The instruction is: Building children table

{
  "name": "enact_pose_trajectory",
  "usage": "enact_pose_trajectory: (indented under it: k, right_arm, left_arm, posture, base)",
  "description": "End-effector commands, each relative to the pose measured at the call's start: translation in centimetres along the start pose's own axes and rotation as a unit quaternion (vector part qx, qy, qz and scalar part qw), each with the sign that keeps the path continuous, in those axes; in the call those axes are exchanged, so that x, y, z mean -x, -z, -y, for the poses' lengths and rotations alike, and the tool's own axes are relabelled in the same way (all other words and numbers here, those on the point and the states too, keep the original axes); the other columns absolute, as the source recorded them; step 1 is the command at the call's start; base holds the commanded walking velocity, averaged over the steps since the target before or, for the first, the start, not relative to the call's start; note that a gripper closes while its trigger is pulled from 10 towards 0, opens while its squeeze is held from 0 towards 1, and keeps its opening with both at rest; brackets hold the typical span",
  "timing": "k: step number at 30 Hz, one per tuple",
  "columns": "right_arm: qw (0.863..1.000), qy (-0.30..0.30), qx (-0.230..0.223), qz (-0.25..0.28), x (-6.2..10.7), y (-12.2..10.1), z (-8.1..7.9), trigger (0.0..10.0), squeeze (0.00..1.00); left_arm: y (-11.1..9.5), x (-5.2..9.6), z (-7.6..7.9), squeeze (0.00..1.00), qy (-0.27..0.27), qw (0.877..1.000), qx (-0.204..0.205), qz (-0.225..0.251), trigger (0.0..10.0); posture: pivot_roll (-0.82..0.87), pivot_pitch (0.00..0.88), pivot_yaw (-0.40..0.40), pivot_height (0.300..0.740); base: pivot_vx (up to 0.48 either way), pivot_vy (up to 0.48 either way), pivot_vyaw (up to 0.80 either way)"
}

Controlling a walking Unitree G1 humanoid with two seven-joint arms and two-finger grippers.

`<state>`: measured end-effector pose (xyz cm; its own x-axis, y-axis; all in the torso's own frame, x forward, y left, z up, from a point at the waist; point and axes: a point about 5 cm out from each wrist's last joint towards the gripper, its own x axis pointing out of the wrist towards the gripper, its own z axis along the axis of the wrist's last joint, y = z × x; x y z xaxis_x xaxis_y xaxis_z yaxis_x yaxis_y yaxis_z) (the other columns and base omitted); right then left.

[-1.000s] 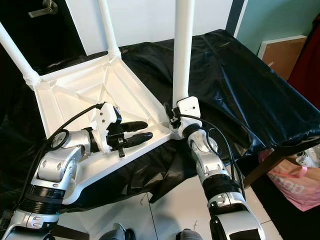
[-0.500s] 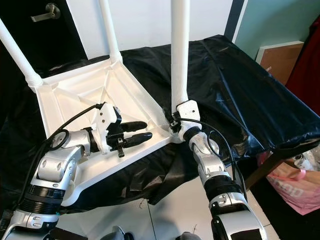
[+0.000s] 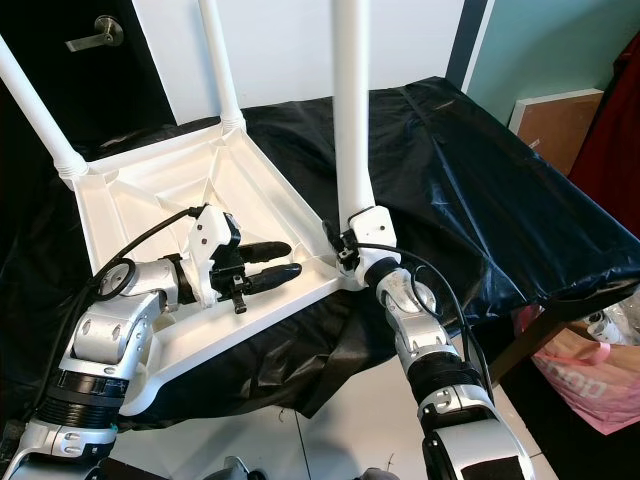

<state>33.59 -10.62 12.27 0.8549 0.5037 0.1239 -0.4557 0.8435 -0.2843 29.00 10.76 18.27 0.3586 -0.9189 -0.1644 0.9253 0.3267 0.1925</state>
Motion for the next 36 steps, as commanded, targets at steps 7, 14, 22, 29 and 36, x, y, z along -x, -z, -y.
enact_pose_trajectory:
  k: [7, 14, 22, 29, 36]
  right_arm:
    - [0.997, -0.03, -0.051, -0.049, 1.4, 2.6, -1.7, 10.0, 0.0]
    - [0.992, 0.011, -0.107, -0.072, 0.7, 2.5, -0.8, 10.0, 0.0]
    - [0.987, 0.018, -0.128, -0.096, 0.2, 2.4, -0.4, 10.0, 0.0]
    - [0.985, 0.01, -0.131, -0.114, 0.1, 2.5, -0.7, 10.0, 0.0]
    - [0.985, 0.016, -0.125, -0.12, 0.5, 2.7, -1.0, 10.0, 0.0]
  left_arm:
    - [-0.3, 0.5, -1.1, 0.0, -0.089, 0.996, -0.008, -0.003, 10.0]
    - [-0.4, 0.5, -1.2, 0.0, -0.092, 0.996, -0.01, -0.004, 10.0]
    - [-0.4, 0.6, -1.3, 0.0, -0.093, 0.996, -0.012, -0.005, 10.0]
    - [-0.4, 0.6, -1.3, 0.0, -0.094, 0.995, -0.012, -0.006, 10.0]
    - [-0.4, 0.7, -1.2, 0.0, -0.096, 0.995, -0.013, -0.007, 10.0]
  posture:
    - [-0.05, 0.032, 0.017, 0.74]
    - [-0.06, 0.034, 0.021, 0.74]
    - [-0.06, 0.036, 0.02, 0.74]
    - [-0.06, 0.037, 0.02, 0.74]
    - [-0.05, 0.04, 0.017, 0.74]
  base:
    - [0.0, 0.0, 0.0]
    - [0.0, 0.0, 0.0]
    - [0.0, 0.0, 0.0]
    - [0.0, 0.0, 0.0]
    - [0.0, 0.0, 0.0]
